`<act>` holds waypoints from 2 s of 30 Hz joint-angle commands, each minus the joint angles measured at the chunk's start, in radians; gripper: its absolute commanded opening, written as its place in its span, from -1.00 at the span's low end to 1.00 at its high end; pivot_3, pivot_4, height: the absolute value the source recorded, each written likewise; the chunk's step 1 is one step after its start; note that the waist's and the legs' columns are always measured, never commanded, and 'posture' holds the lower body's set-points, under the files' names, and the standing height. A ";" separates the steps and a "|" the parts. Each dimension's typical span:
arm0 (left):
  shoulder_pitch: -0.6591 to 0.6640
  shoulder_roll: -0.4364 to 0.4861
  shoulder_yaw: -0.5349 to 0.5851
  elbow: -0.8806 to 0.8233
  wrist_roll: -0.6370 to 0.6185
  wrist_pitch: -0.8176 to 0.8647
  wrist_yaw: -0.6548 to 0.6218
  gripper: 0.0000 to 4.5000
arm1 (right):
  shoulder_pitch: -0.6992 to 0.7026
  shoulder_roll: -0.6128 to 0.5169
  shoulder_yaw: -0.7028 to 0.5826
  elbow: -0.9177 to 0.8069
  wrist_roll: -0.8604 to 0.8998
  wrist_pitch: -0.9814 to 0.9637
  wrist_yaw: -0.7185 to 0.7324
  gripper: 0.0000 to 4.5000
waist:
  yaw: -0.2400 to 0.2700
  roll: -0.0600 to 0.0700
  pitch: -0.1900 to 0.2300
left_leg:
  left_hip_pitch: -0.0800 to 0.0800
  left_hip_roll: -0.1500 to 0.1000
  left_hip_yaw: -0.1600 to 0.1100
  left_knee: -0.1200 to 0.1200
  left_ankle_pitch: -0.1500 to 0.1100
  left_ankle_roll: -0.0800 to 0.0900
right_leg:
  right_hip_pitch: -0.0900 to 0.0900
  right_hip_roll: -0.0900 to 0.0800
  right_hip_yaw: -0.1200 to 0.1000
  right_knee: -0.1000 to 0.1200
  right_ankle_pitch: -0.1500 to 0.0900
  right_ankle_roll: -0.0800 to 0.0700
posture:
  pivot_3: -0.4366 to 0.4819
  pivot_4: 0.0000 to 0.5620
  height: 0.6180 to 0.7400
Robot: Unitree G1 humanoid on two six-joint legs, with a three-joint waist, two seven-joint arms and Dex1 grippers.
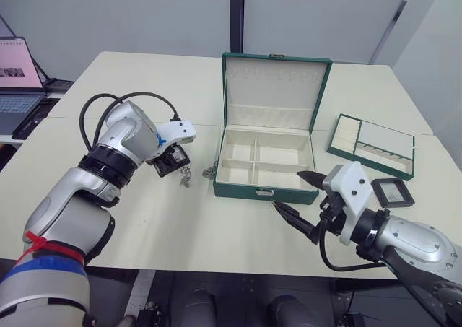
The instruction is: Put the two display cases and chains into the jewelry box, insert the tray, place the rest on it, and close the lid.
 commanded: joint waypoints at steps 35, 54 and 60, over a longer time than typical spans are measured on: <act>-0.338 0.100 -0.109 -0.414 -0.405 -0.008 -0.303 -0.98 | 0.342 -0.034 -0.167 -0.034 -0.101 -0.277 0.049 1.00 | 0.004 0.001 0.000 | -0.002 0.000 -0.003 0.003 0.000 0.000 | 0.002 0.000 -0.002 0.000 0.000 0.000 | -0.05 -0.47 1.00; -0.370 -0.451 -0.040 0.106 -0.215 -0.246 -0.061 -0.98 | 0.529 -0.033 -0.243 -0.034 -0.141 -0.390 -0.025 1.00 | 0.002 0.004 -0.002 | -0.003 -0.002 -0.002 0.004 0.000 0.001 | 0.002 0.000 -0.001 0.000 0.000 0.000 | -0.05 -0.47 1.00; -0.393 -0.540 -0.014 0.287 -0.153 -0.402 -0.012 -0.98 | 0.549 -0.049 -0.231 -0.034 -0.143 -0.416 -0.038 1.00 | 0.001 0.004 -0.002 | -0.003 -0.003 -0.002 0.004 0.000 0.001 | 0.002 0.000 0.000 0.000 0.000 0.000 | -0.05 -0.47 1.00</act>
